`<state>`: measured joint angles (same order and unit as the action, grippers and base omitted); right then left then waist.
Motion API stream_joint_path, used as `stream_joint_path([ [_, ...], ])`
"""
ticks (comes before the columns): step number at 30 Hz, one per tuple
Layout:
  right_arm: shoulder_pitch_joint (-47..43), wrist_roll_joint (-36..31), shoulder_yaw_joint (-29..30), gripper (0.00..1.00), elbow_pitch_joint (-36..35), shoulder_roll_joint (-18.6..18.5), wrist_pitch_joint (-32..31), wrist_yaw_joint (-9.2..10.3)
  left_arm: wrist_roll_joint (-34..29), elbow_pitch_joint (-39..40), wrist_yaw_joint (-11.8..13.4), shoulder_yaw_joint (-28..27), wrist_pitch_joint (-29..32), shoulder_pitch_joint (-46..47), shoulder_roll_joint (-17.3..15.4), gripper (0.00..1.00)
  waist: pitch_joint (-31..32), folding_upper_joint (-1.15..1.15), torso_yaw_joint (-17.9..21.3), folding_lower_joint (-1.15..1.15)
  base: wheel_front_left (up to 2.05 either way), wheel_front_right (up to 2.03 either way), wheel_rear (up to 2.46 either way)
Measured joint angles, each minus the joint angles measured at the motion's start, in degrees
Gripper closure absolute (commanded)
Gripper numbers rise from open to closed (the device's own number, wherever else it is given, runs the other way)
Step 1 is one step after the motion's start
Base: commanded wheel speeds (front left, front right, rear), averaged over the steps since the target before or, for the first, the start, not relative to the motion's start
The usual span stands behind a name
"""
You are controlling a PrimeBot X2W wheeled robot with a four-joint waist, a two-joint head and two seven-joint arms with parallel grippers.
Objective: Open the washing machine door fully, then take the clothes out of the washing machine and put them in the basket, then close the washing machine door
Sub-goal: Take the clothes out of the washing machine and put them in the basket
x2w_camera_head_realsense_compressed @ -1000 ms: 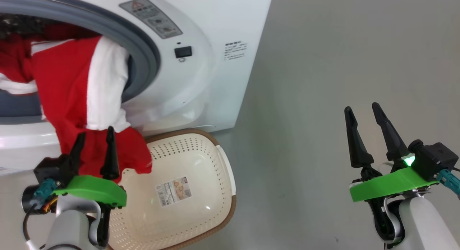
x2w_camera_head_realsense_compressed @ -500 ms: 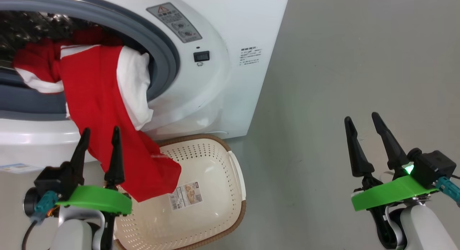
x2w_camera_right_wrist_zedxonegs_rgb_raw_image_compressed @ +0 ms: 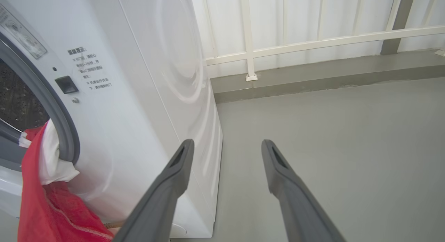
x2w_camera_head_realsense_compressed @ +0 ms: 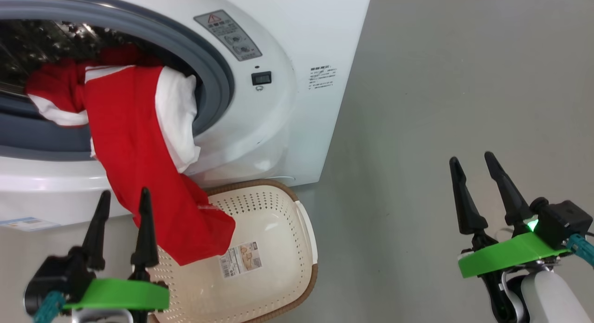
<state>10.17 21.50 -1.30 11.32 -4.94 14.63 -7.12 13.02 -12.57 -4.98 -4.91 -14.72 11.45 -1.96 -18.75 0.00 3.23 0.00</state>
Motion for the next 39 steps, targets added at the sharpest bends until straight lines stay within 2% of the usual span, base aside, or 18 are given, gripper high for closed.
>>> stream_joint_path([
  [5, -1.0, 0.0, 0.3, 0.0, 0.0, -0.1, 0.0, 0.0, 1.3, 4.3, 1.7, 1.0, 0.0, -4.5, -0.1, 0.0, 0.2, 0.0, 0.2, 0.0, 0.0, 0.0, 0.0],
  [11, -1.0, 0.0, 0.4, 0.0, 0.0, -0.1, 0.0, 0.0, 1.3, 5.2, 3.0, 1.8, 0.0, -4.6, -0.1, 0.0, 0.1, 0.0, 0.2, 0.0, 0.0, 0.0, 0.0],
  [26, -1.0, 0.0, 0.3, 0.0, 0.0, -0.1, 0.0, 0.0, 0.9, 4.9, 4.1, 3.6, 0.0, -4.1, -0.2, 0.0, -0.4, 0.0, 0.5, 0.0, 0.0, 0.0, 0.0],
  [31, -1.0, 0.0, 0.4, 0.0, 0.0, 0.0, 0.0, 0.0, 0.4, 0.7, 4.2, 5.0, 0.0, 1.3, -0.2, 0.0, -0.6, 0.0, -0.1, 0.0, 0.0, 0.0, 0.0],
  [39, -0.7, 0.0, -0.2, 0.0, -0.1, 0.2, 0.0, 0.0, -1.7, -11.1, 3.4, 6.1, 0.0, 14.9, -0.2, 0.0, -2.0, 0.0, -0.1, 0.0, 0.0, 0.0, 0.0],
])
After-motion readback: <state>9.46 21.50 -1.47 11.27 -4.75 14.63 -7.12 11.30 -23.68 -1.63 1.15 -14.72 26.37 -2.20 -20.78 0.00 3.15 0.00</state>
